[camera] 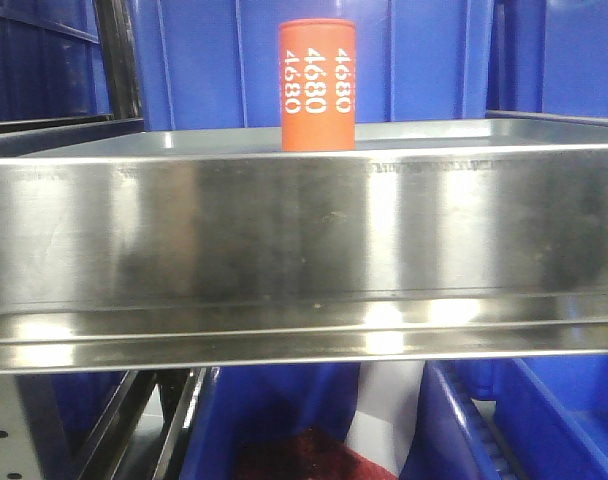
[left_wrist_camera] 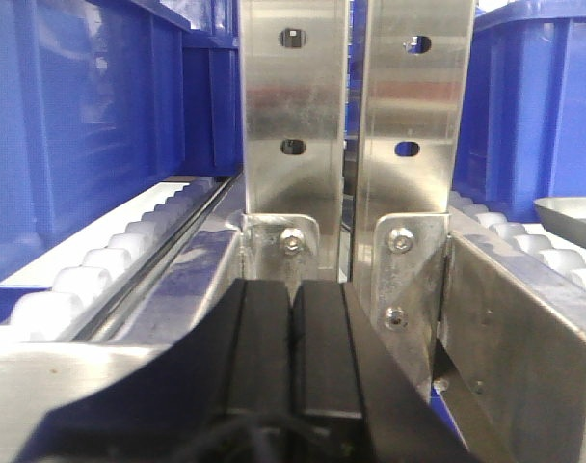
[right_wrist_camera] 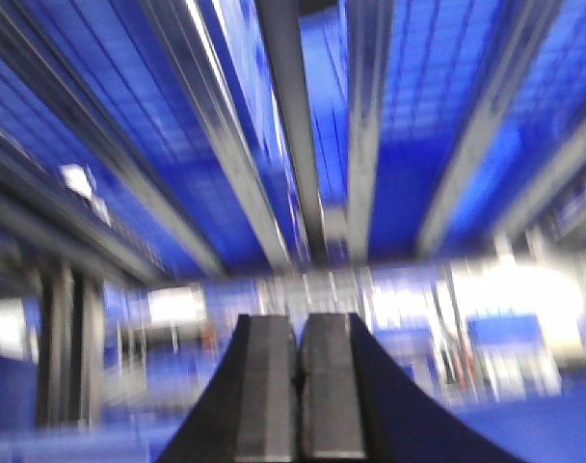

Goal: Grab orange capacitor from left shelf to right conveyor

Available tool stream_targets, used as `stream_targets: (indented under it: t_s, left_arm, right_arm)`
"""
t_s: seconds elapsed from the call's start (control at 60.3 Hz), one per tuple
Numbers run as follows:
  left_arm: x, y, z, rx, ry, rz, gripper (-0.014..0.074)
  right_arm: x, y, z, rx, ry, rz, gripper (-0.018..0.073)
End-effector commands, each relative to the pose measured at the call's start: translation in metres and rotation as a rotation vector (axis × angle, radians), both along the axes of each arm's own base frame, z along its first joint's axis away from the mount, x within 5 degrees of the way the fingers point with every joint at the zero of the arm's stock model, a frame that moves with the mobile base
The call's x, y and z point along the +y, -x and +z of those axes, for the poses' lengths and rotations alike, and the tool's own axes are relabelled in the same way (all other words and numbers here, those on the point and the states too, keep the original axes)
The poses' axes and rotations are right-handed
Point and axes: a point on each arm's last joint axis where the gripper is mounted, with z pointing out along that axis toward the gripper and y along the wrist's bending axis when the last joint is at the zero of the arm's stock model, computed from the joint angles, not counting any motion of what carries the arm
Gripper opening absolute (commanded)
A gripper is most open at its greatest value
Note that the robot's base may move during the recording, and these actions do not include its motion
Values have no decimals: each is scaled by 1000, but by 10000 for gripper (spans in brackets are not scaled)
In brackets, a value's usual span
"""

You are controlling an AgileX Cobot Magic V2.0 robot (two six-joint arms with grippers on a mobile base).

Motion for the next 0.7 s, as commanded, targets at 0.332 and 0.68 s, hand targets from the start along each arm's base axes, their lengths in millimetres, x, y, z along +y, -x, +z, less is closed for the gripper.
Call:
stream_targets:
  t_s: [0.332,0.68]
  left_arm:
    - [0,0,10,-88,8,1,-105]
    - [0,0,10,-88,8,1,-105]
  right_arm:
    - [10,-48,98,439,34,127,52]
    - [94,-123,98,726,270,505,259]
